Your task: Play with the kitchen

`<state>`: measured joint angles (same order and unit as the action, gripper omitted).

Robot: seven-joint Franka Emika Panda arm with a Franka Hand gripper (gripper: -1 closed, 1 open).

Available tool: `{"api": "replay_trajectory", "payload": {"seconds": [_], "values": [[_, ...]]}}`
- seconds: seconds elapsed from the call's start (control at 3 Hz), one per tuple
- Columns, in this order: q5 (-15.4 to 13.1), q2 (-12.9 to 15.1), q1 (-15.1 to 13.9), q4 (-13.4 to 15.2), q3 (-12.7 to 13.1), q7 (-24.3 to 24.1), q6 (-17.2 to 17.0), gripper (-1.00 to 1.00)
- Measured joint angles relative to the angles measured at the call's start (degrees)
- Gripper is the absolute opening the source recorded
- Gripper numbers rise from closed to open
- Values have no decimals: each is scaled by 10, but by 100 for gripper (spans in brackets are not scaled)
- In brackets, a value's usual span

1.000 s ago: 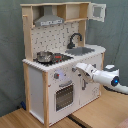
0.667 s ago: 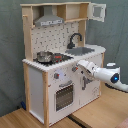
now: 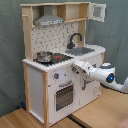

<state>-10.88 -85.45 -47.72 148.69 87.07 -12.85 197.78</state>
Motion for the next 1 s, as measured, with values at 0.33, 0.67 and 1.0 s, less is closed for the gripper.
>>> {"api": "replay_trajectory", "payload": {"seconds": [0.33, 0.67, 1.0], "values": [[0, 0, 0, 0, 0, 0, 0, -100], [10, 0, 0, -4, 0, 53, 0, -100], [10, 0, 0, -4, 0, 119, -2, -100]]}}
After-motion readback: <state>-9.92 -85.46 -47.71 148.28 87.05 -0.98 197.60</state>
